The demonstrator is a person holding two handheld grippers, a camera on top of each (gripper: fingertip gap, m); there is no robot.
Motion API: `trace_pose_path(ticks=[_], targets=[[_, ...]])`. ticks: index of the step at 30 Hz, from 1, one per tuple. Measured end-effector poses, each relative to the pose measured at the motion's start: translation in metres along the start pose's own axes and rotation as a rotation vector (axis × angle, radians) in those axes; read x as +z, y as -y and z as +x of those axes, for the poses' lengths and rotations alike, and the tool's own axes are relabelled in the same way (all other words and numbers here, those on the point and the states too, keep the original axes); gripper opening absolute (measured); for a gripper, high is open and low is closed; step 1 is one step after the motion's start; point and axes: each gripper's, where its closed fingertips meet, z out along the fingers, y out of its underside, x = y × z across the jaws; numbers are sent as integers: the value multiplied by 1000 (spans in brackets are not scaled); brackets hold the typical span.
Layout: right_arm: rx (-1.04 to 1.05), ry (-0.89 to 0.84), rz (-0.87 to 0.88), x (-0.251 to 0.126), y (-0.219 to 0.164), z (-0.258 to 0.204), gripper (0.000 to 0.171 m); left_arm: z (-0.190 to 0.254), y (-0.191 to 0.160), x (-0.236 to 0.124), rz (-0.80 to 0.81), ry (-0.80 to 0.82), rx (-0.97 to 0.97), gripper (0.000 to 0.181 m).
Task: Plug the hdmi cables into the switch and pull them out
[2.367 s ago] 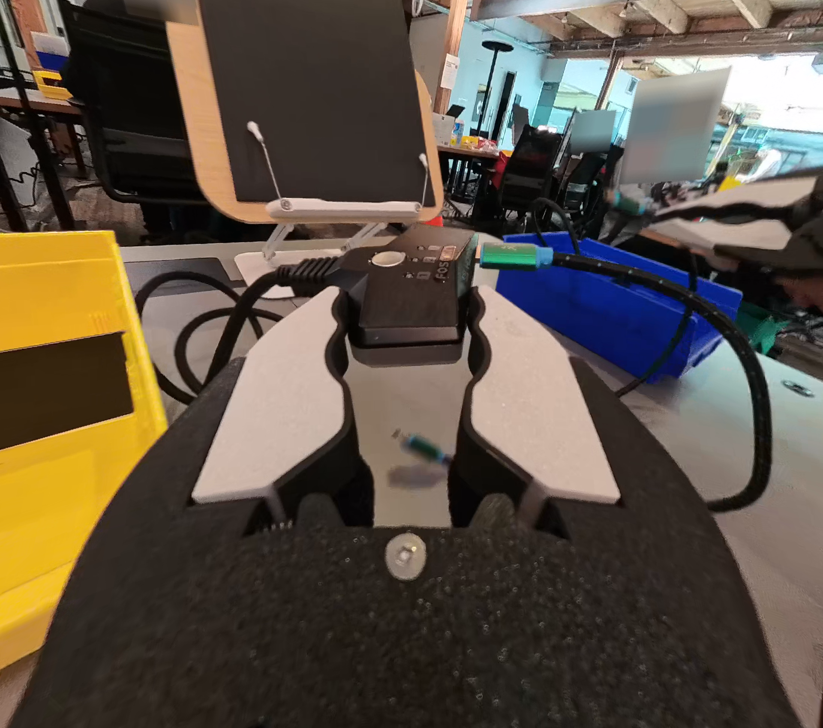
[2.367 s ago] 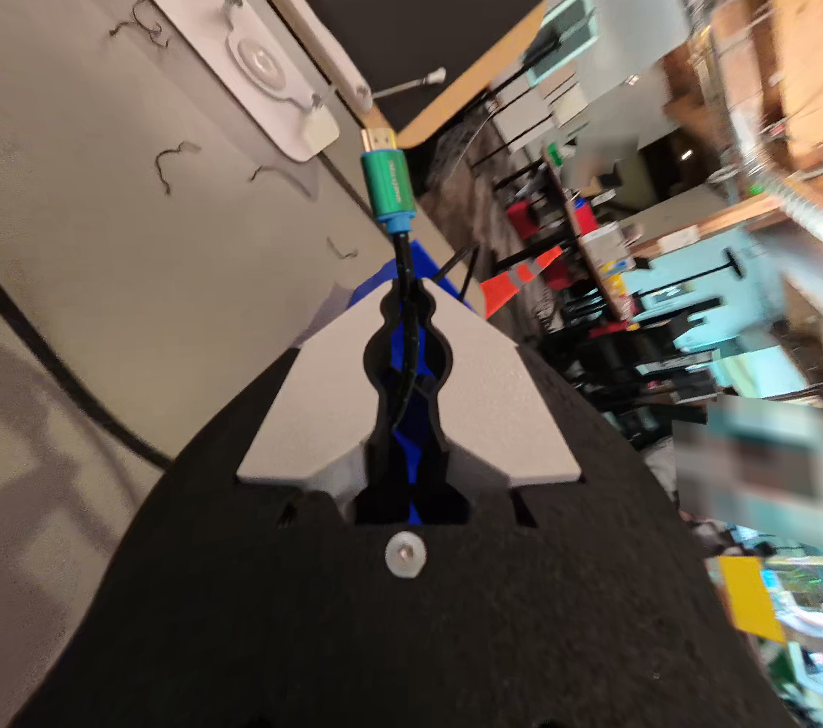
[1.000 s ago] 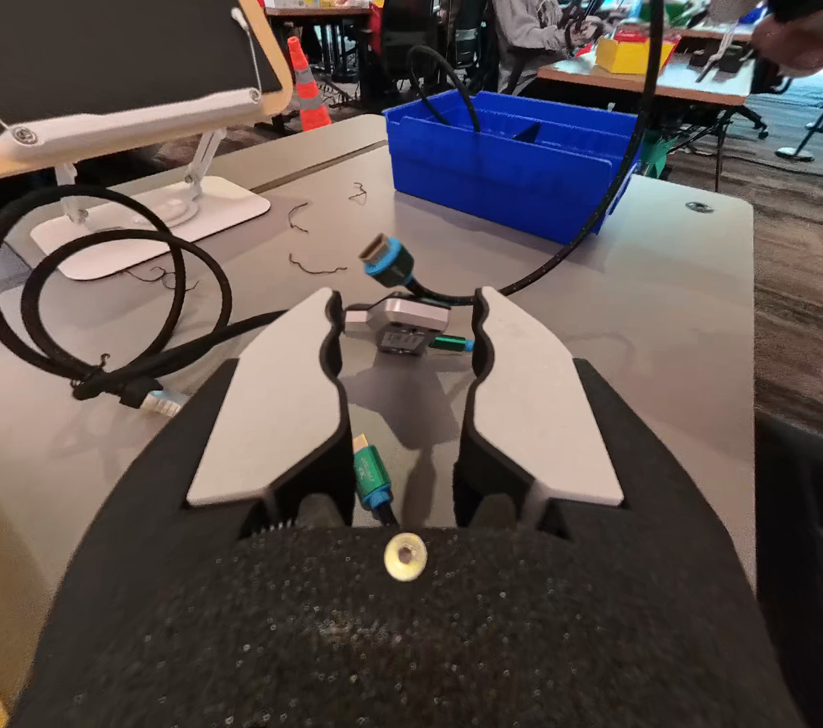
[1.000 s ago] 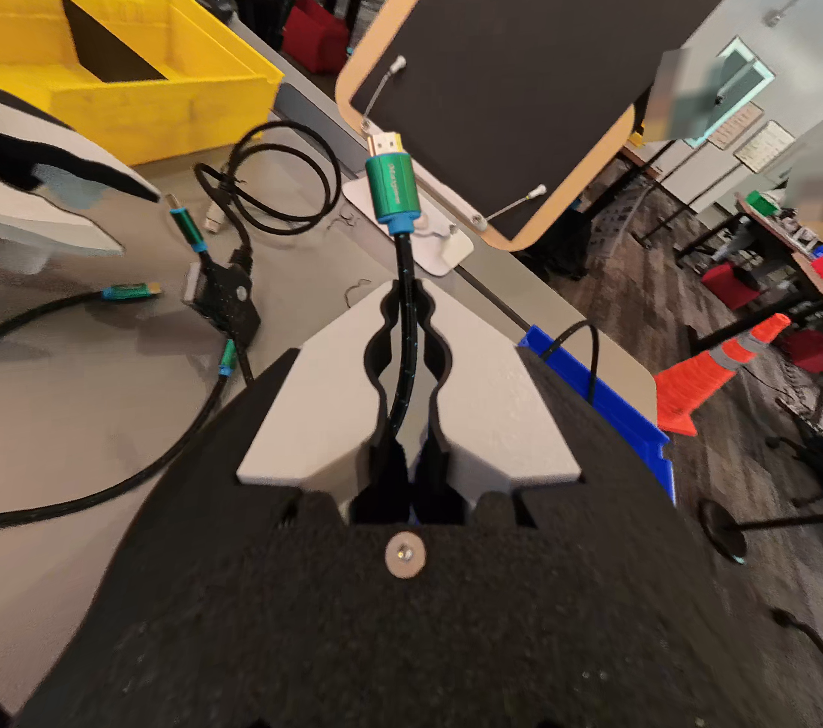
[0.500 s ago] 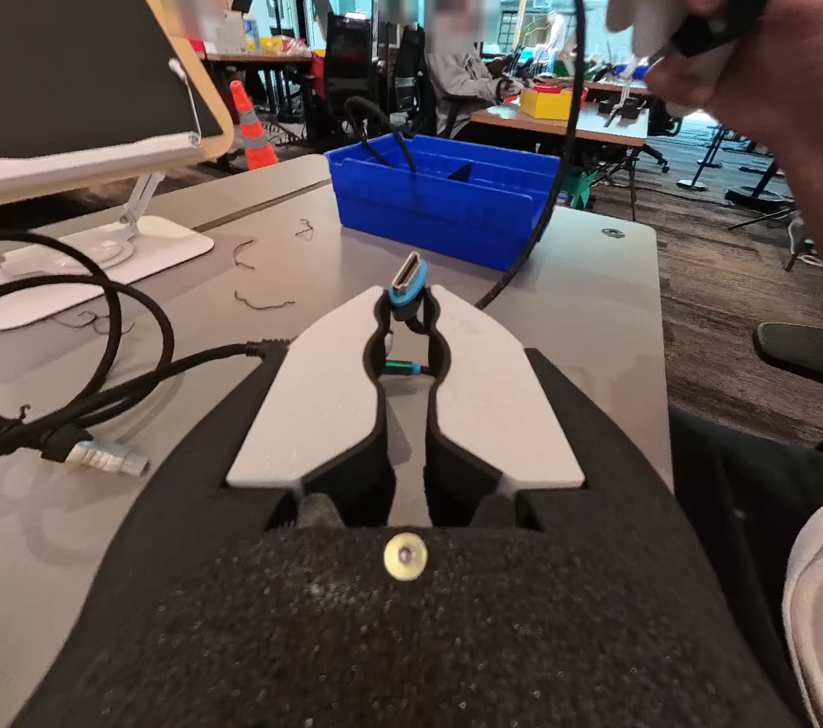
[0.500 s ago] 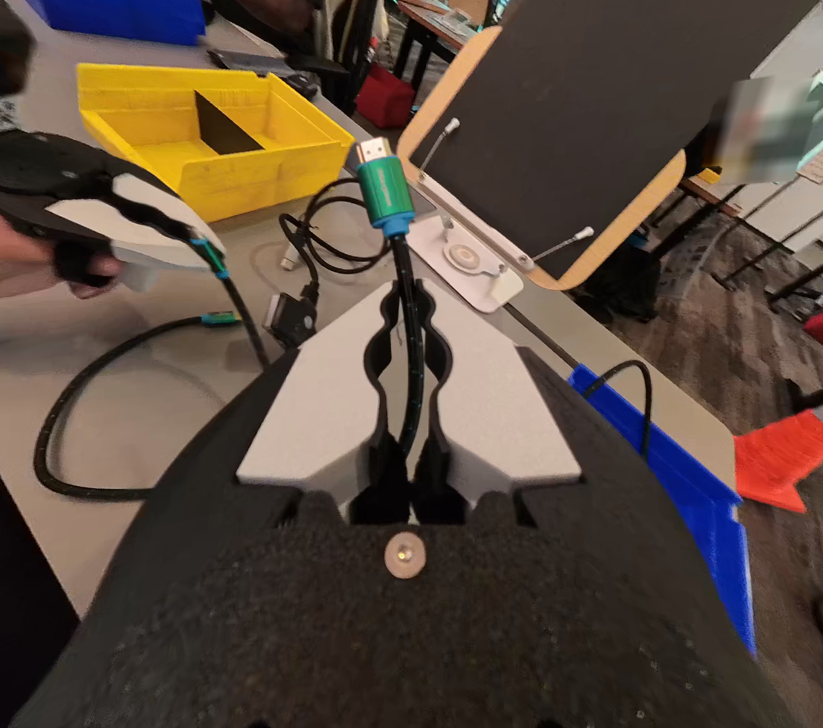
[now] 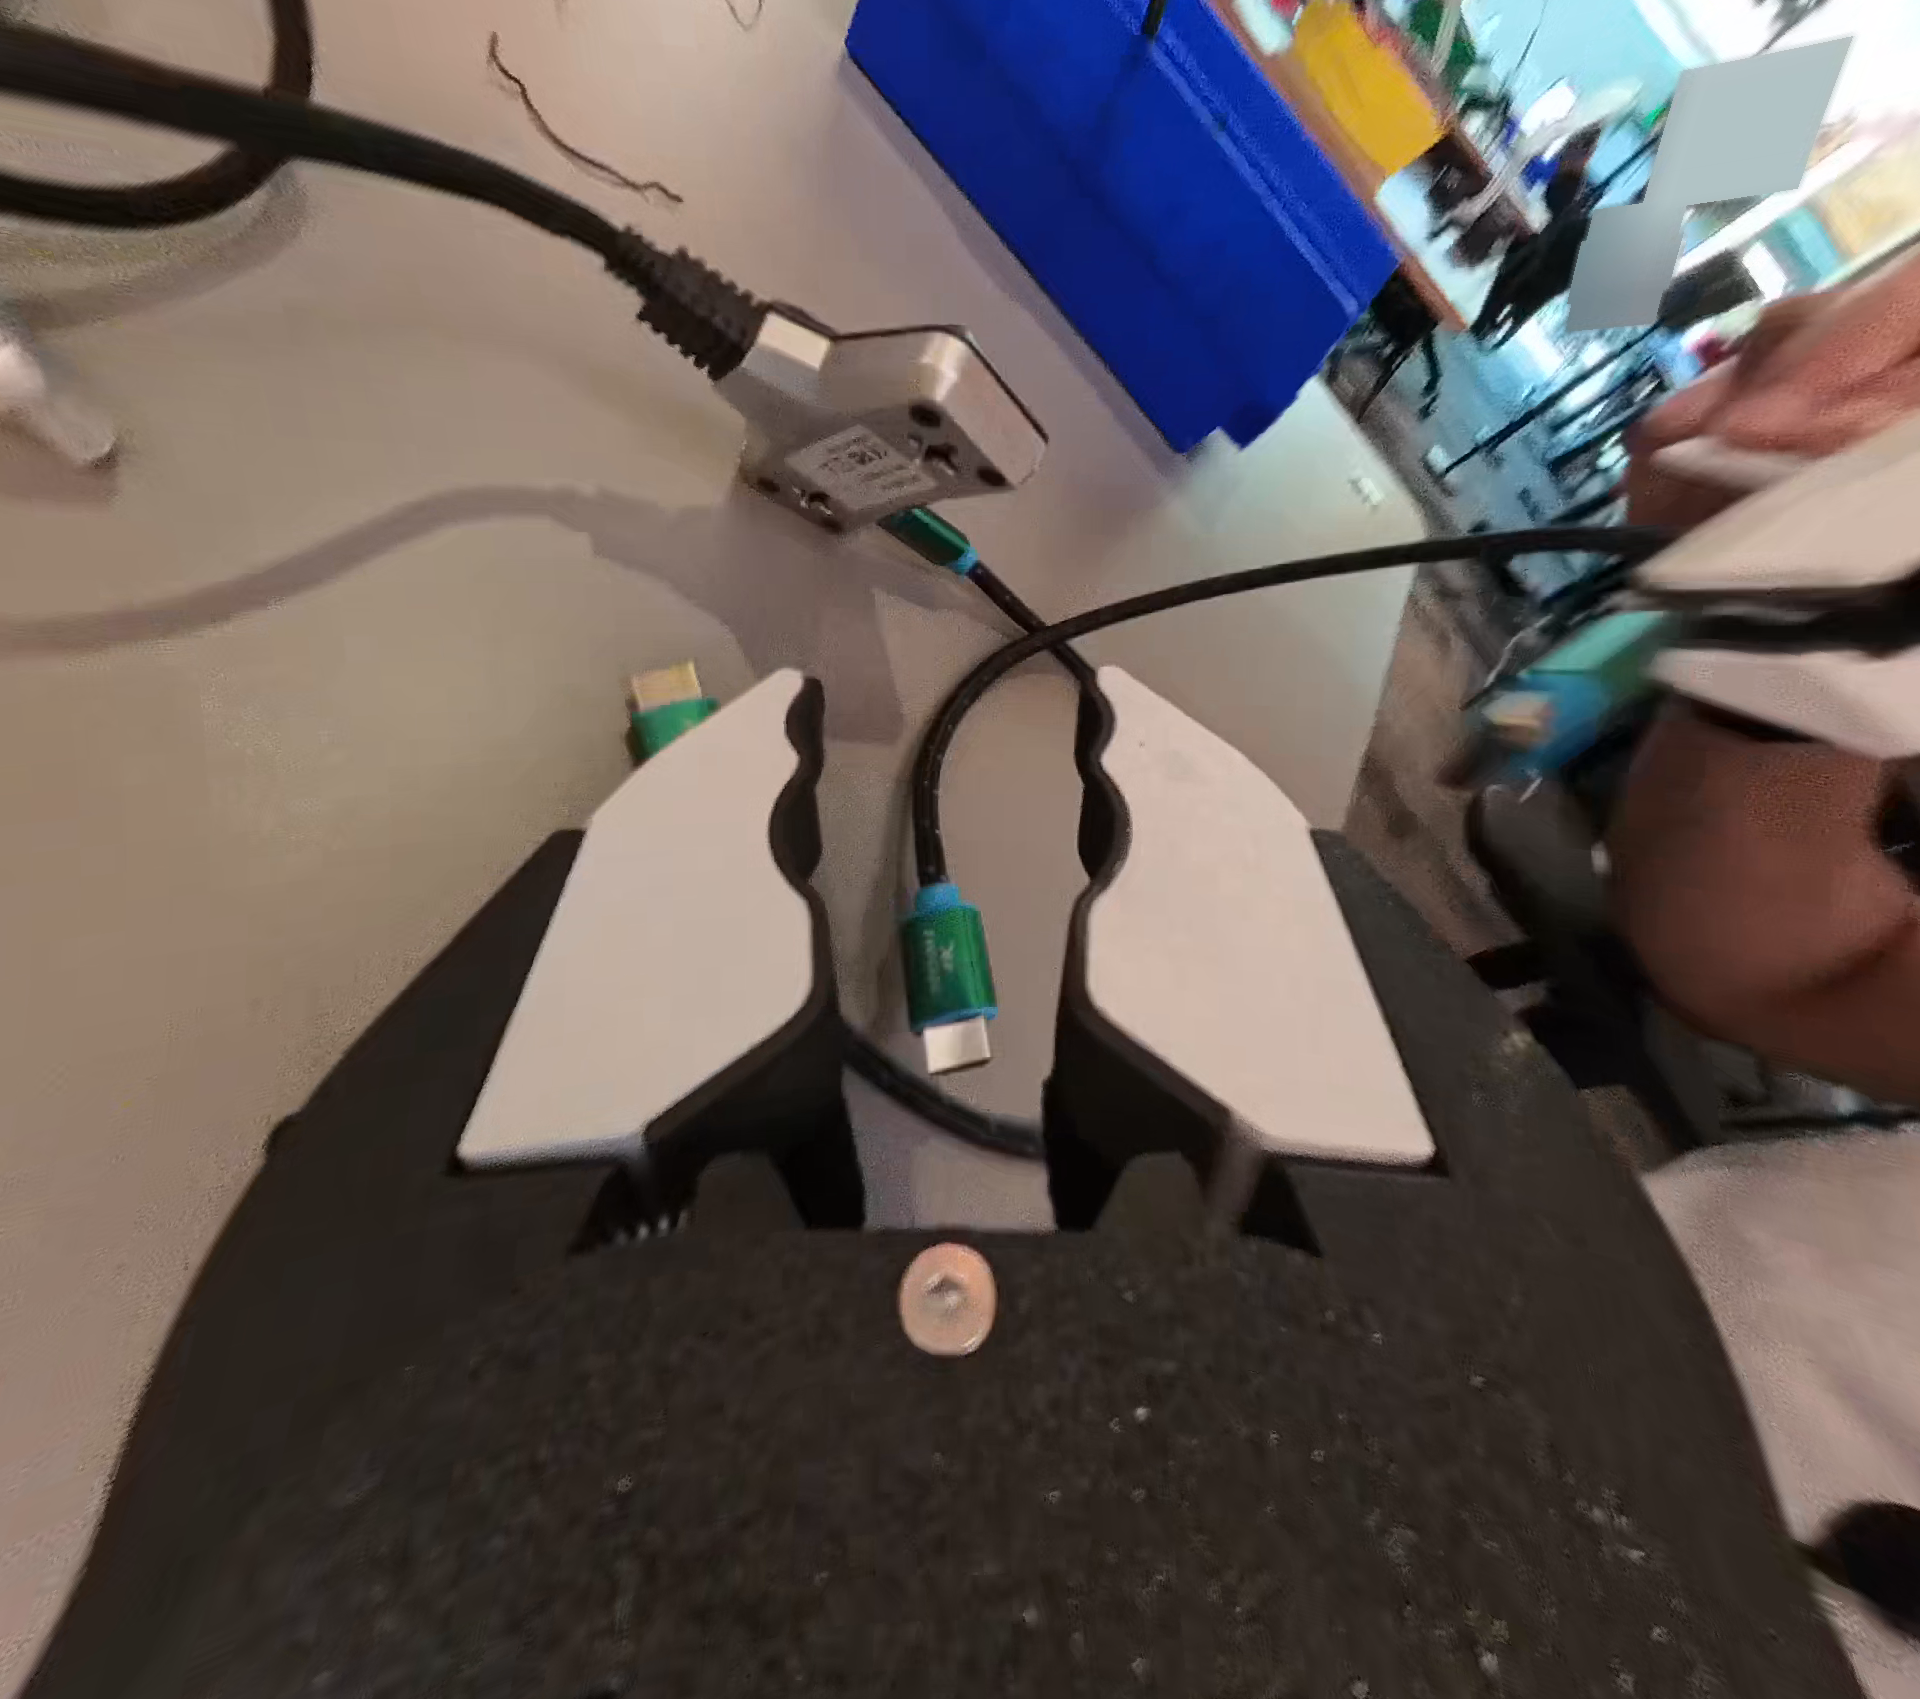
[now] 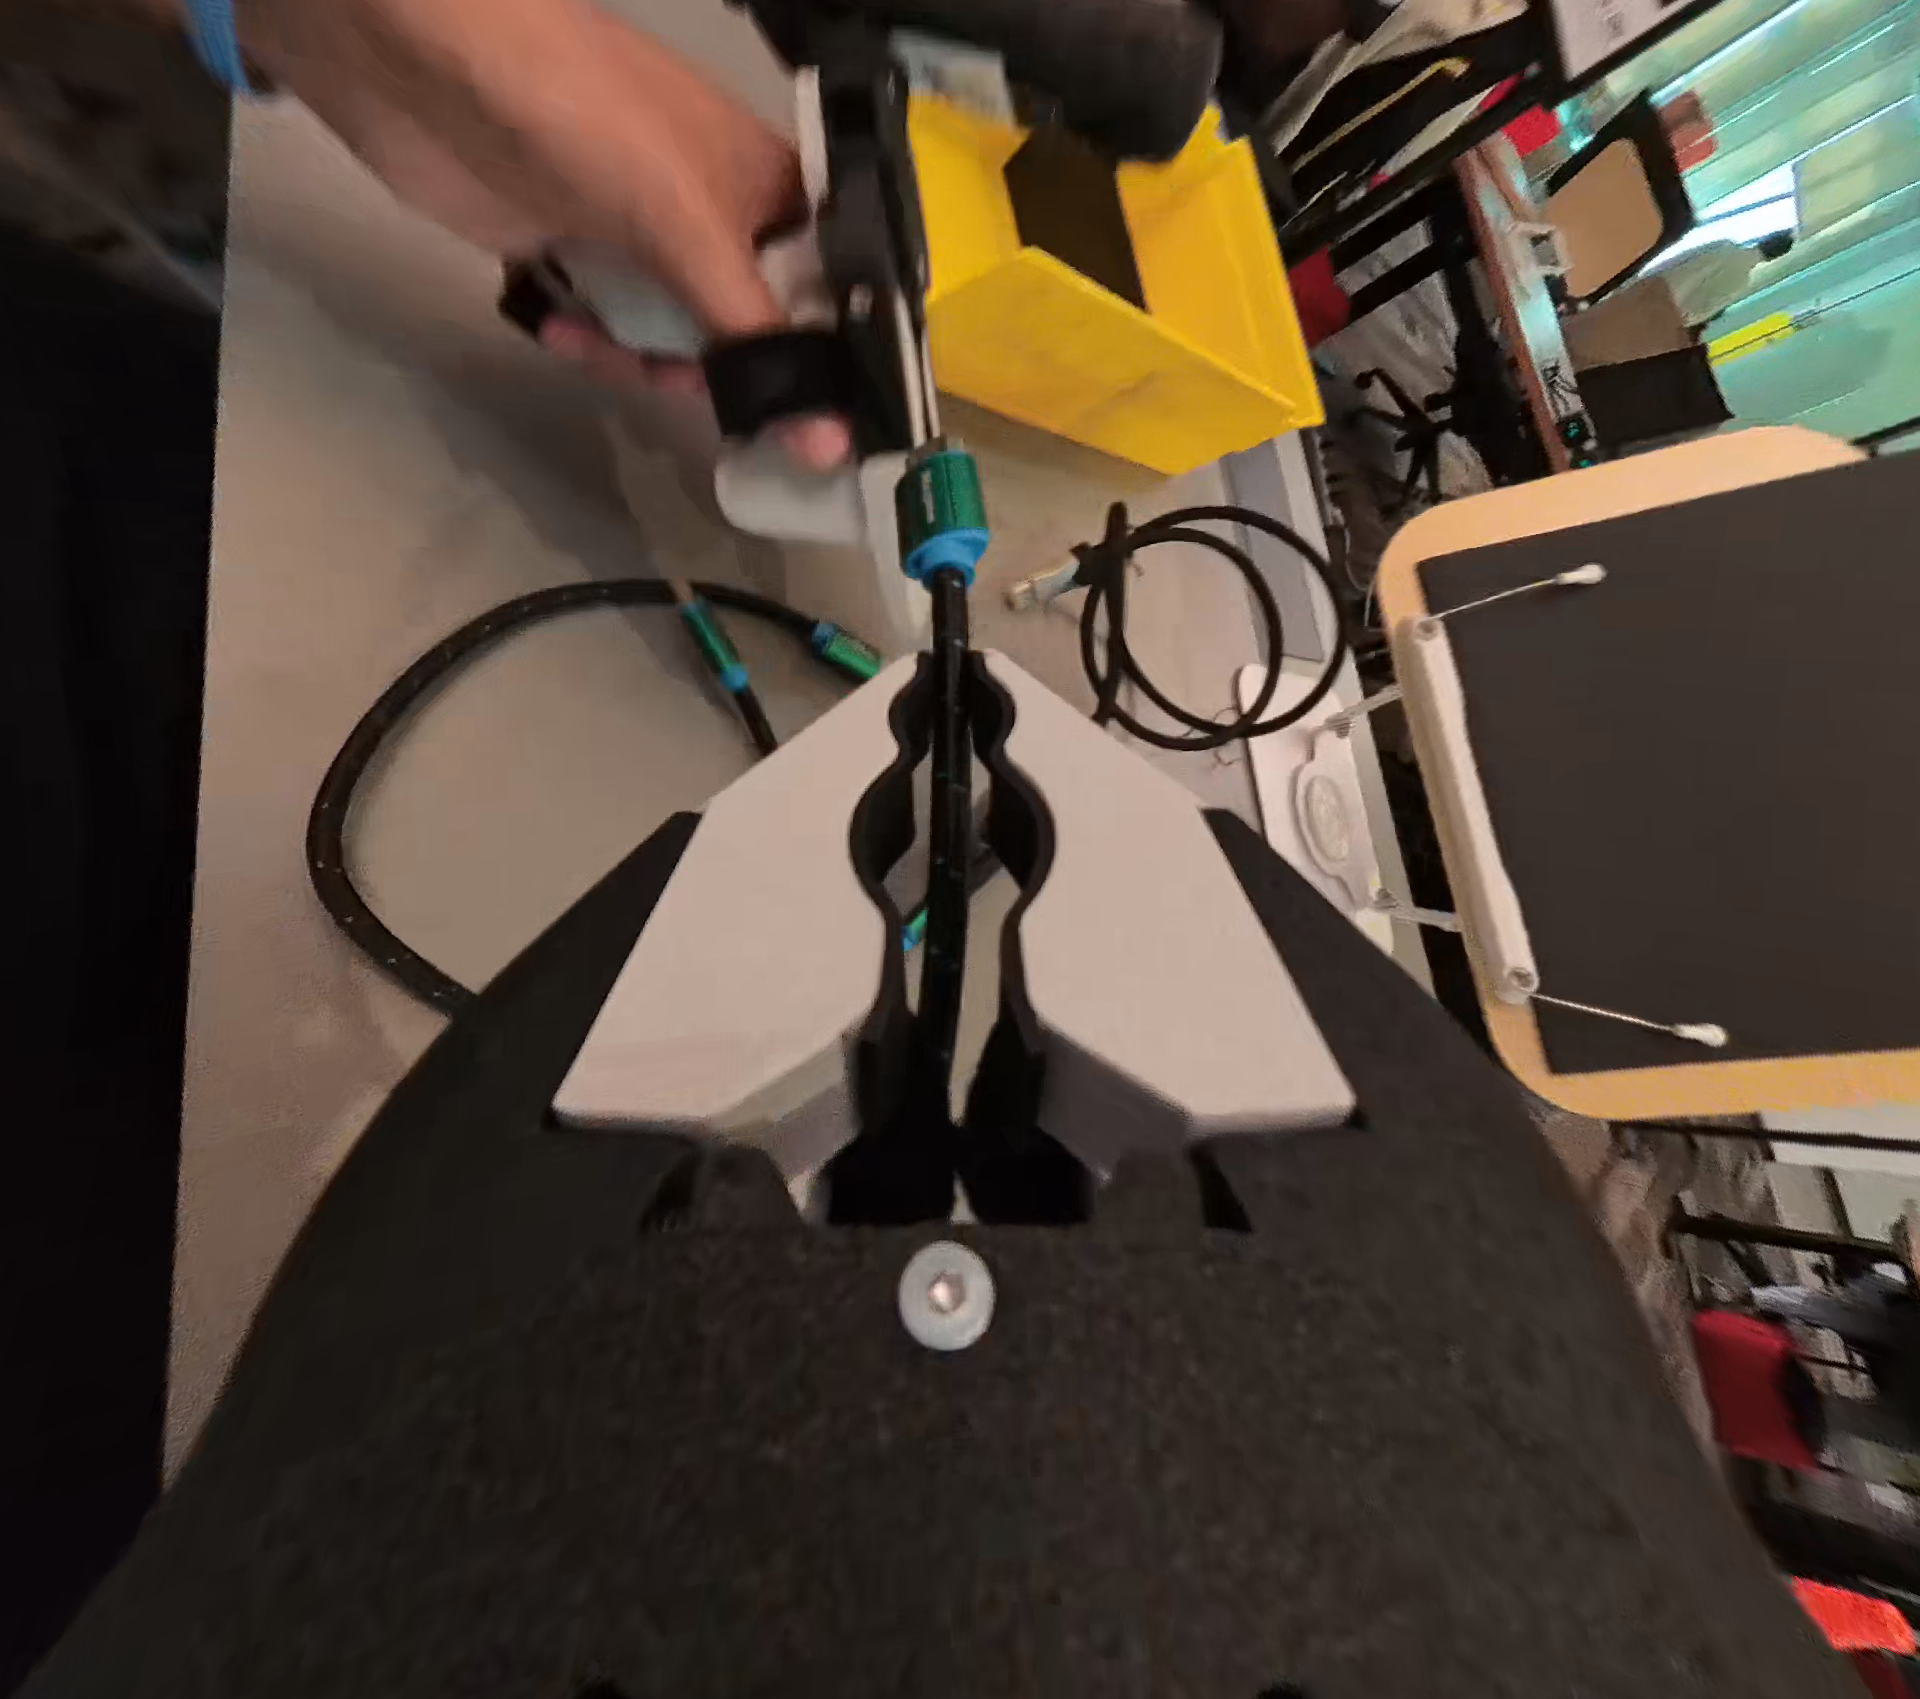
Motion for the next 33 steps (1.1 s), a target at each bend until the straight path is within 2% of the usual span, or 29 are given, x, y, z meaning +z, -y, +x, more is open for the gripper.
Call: trace_pose_path(ticks=[3, 5, 7, 9, 11, 13, 15, 17, 22, 24, 27, 31, 33], targets=[[-17, 37, -40, 17, -6, -17, 5, 7, 9, -37, 142, -90, -66, 47], [-18, 59, -39, 23, -4, -25, 5, 38, 16, -54, 206, -255, 3, 46], [-24, 77, -35, 26, -3, -29, 5, 67, 6, -58, 155, -364, 158, 46], [-30, 90, -28, 26, -3, -29, 5, 68, -10, -50, 57, -317, 293, 53], [-14, 126, 10, 22, 0, -32, 5, 72, -13, -47, 69, -356, 307, 51], [18, 161, 49, 18, 2, -34, 5, 78, -14, -45, 71, -424, 285, 41], [53, 173, 69, 17, 1, -33, 5, 78, -24, -38, 6, -431, 330, 28], [111, 201, 95, 15, -1, -33, 5, 76, -26, -33, 3, -391, 383, 13], [310, 292, 148, 7, -7, -30, 6, 88, -17, -33, 102, -322, 608, 11], [409, 311, 171, -3, -6, -23, 13, 100, -9, -37, 156, -290, 683, 11], [595, 355, 296, -36, 10, -5, 26, 115, 6, -44, 186, -160, 850, 11], [903, 454, 436, -74, 9, 2, 27, 128, 17, -49, 149, 53, 1132, 11], [1096, 545, 461, -75, -3, -5, 27, 137, 18, -48, 152, 111, 1239, 11]])
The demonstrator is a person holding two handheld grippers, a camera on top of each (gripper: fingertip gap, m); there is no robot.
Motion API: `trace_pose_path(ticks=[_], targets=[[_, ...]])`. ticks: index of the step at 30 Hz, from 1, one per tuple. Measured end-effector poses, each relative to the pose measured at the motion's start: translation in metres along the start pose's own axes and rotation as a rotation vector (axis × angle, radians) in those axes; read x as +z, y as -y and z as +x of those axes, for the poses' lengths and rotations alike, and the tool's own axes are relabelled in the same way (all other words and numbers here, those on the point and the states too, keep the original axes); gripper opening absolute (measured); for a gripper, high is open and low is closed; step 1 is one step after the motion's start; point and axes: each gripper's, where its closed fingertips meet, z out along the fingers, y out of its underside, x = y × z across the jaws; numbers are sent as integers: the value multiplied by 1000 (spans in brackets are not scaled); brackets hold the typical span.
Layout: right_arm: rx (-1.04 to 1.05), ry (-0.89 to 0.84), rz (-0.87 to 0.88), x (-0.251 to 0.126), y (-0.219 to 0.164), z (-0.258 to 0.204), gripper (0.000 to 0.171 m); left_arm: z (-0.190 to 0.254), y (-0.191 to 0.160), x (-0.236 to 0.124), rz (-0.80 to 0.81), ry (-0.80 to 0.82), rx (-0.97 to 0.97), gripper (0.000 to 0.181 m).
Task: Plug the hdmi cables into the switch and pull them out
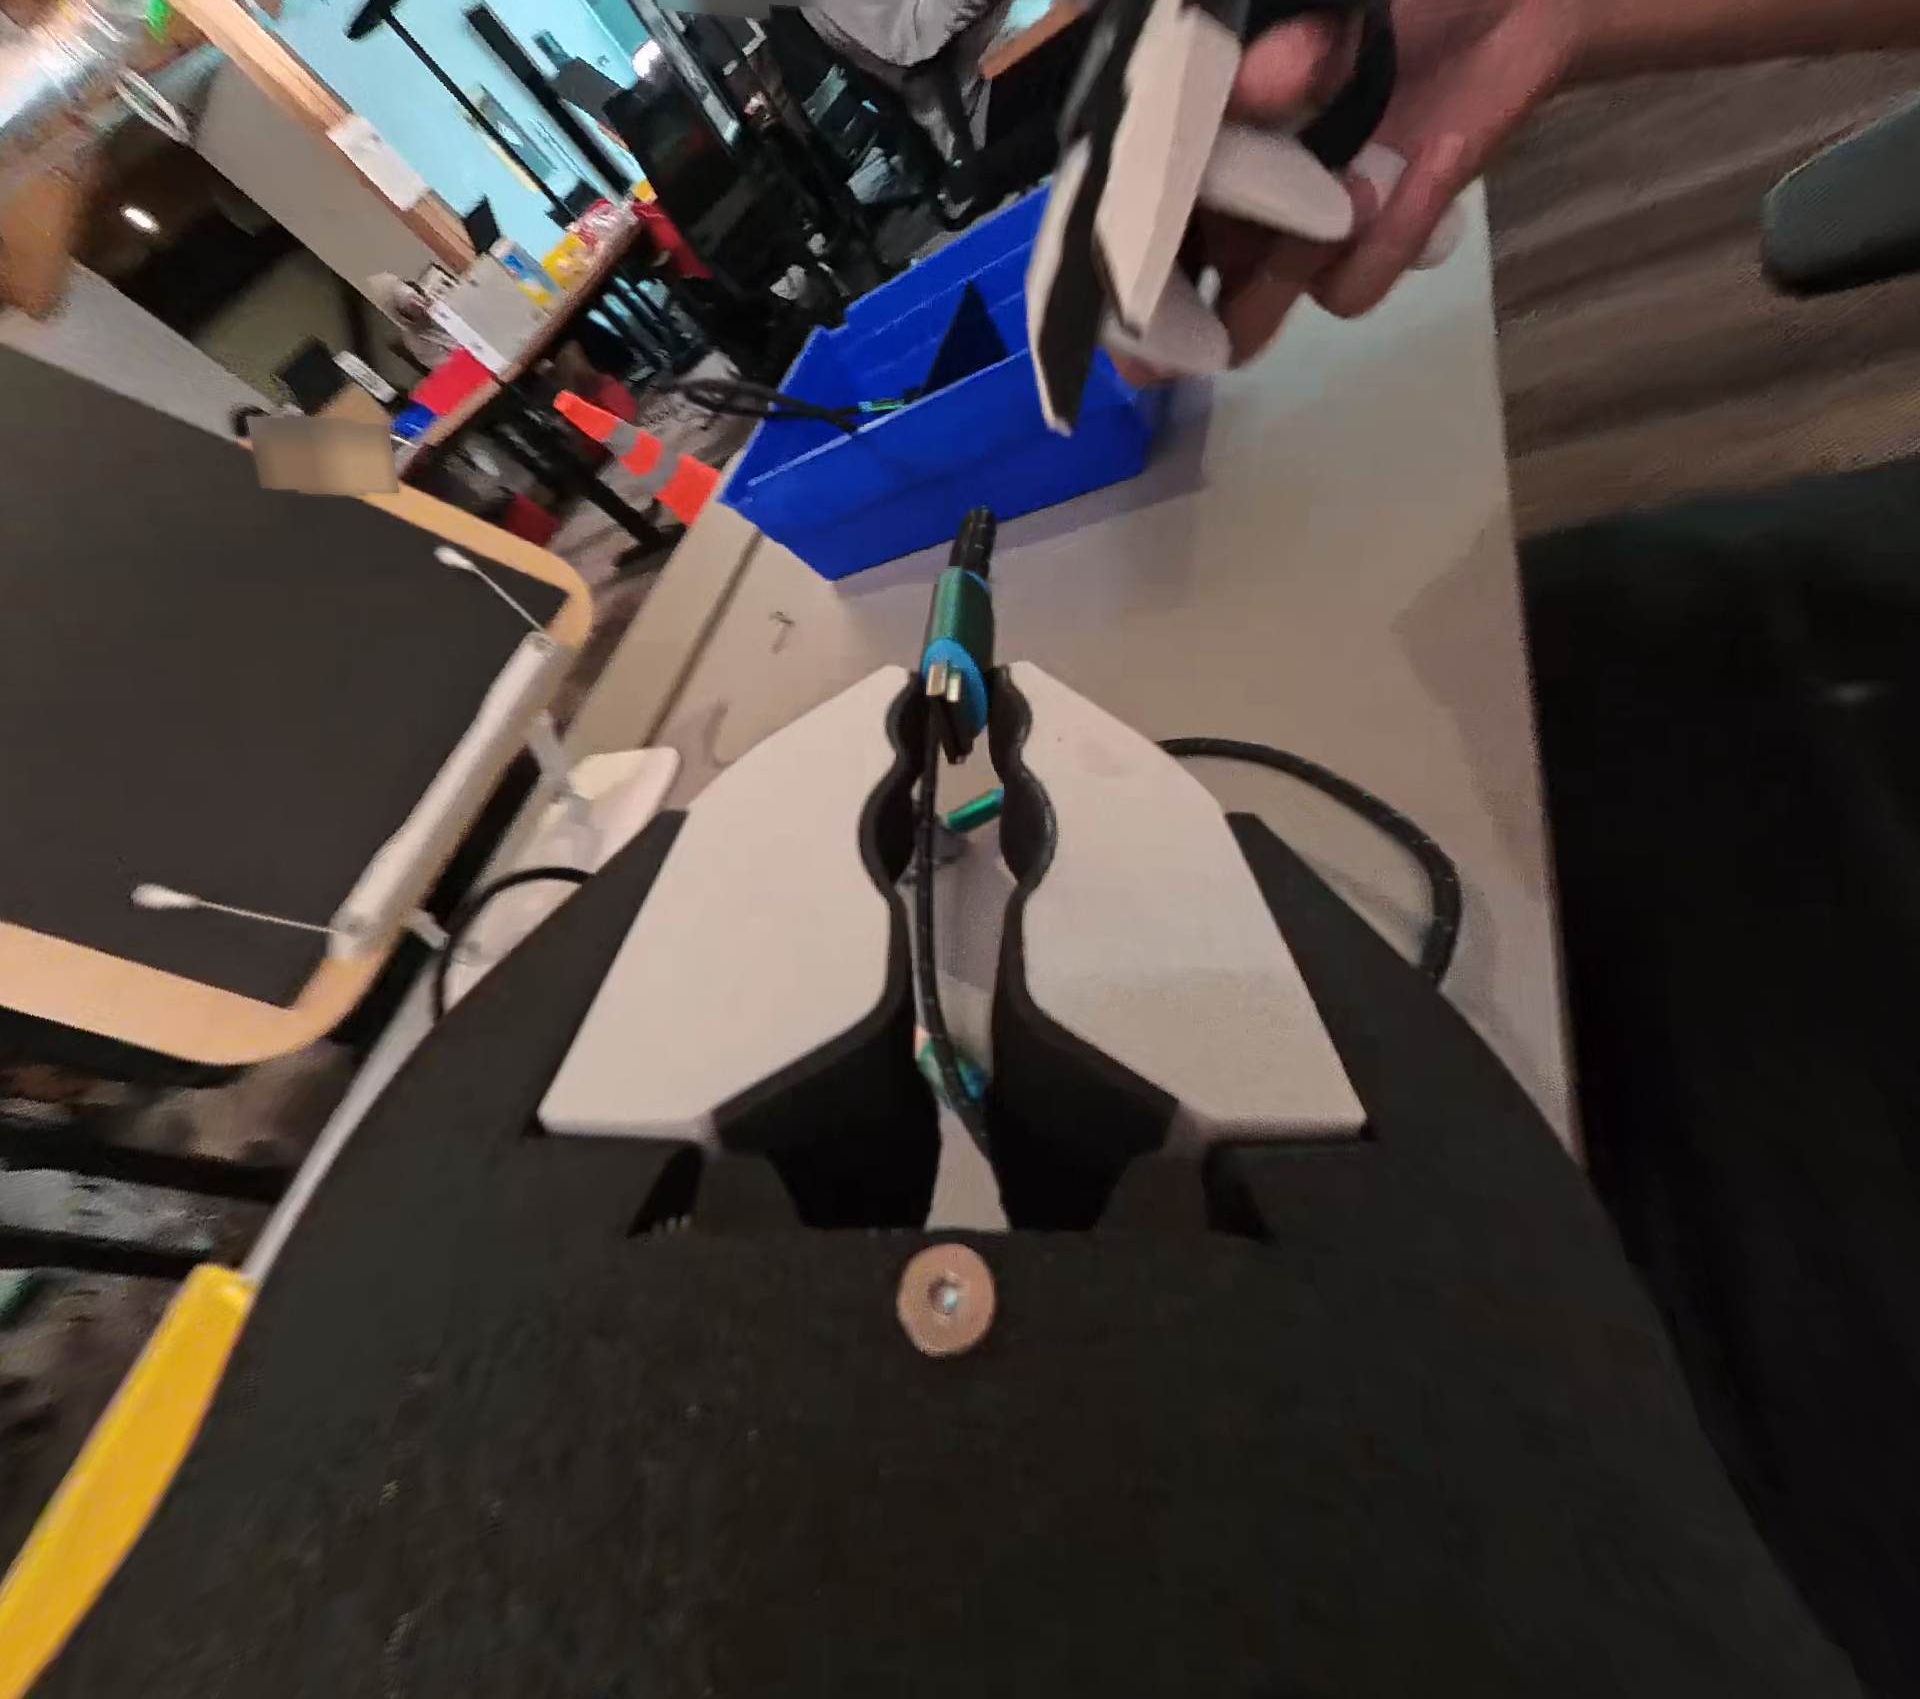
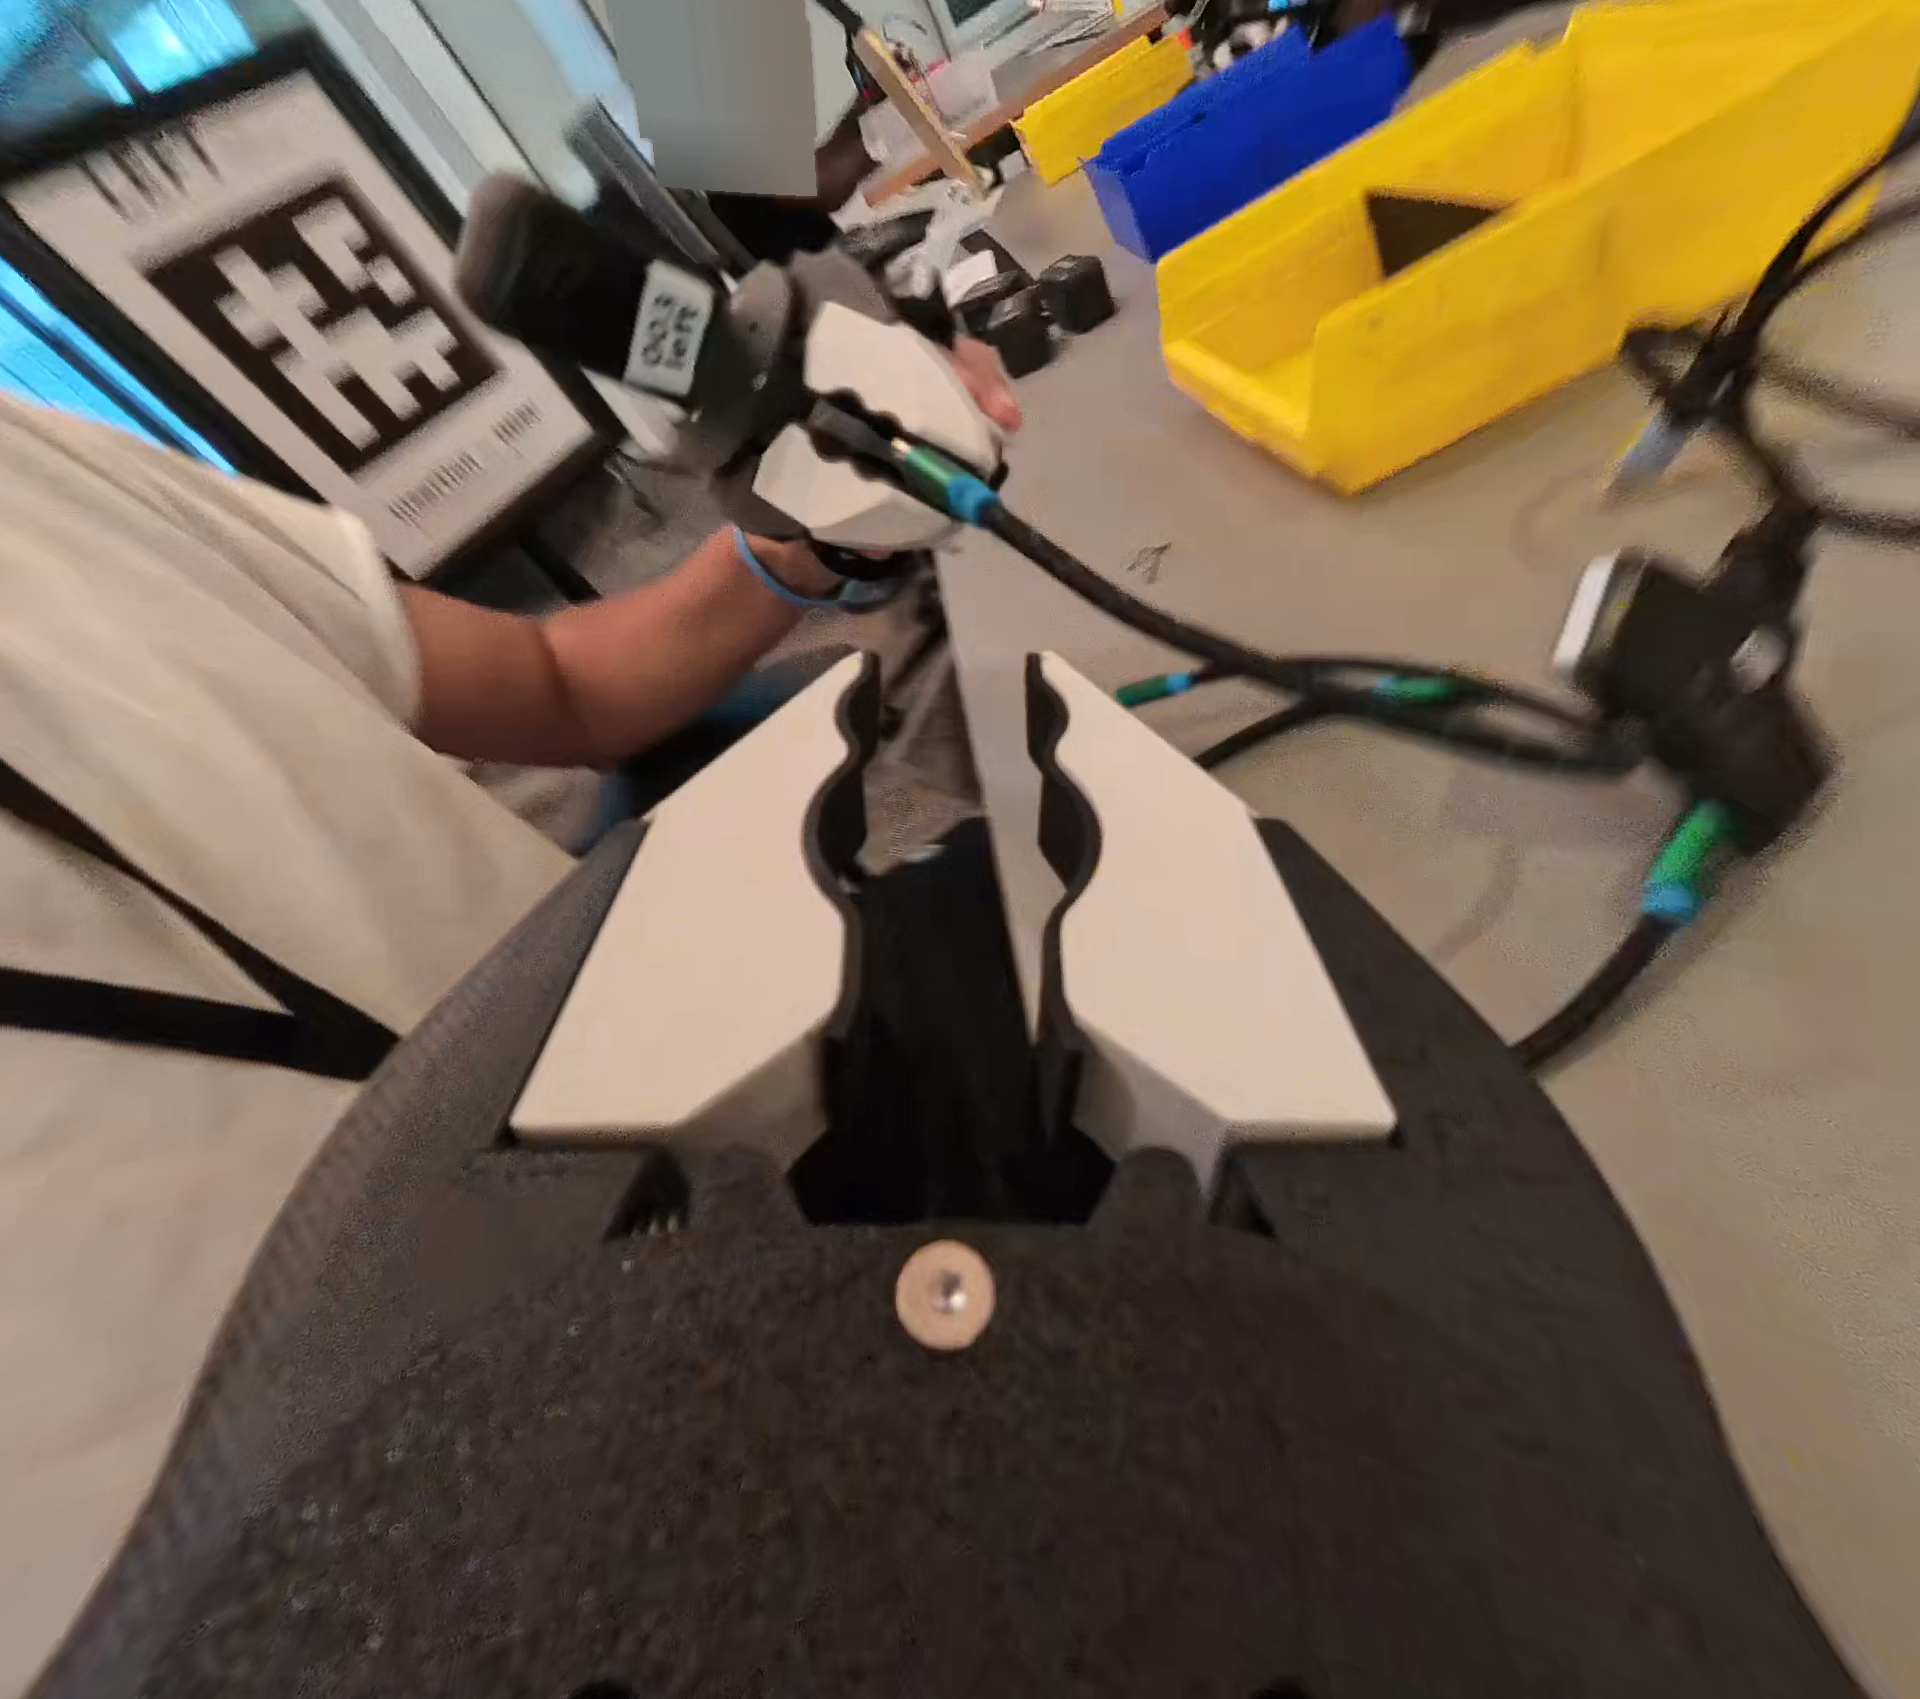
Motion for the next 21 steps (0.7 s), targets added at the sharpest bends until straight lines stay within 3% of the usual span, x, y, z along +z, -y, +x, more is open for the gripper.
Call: trace_pose_path(ticks=[2, 5, 9, 13, 16, 21], targets=[[243, 85, 34, 2, -18, 11, 29, 4, 9, 3, -2, 33, 77, 11], [509, 363, 191, 12, -21, 3, 31, 16, 19, 9, 9, 36, 137, 11], [615, 569, 368, 18, -10, -1, 27, 31, 17, 16, -2, 23, 176, 11], [585, 555, 257, 29, -21, -5, 23, 44, 9, 22, -9, -18, 184, 11], [588, 567, 196, 32, -29, -8, 10, 47, 7, 23, 1, -39, 164, 11], [552, 509, 147, 35, -38, -3, 9, 52, -5, 25, -31, -84, 63, 11]])
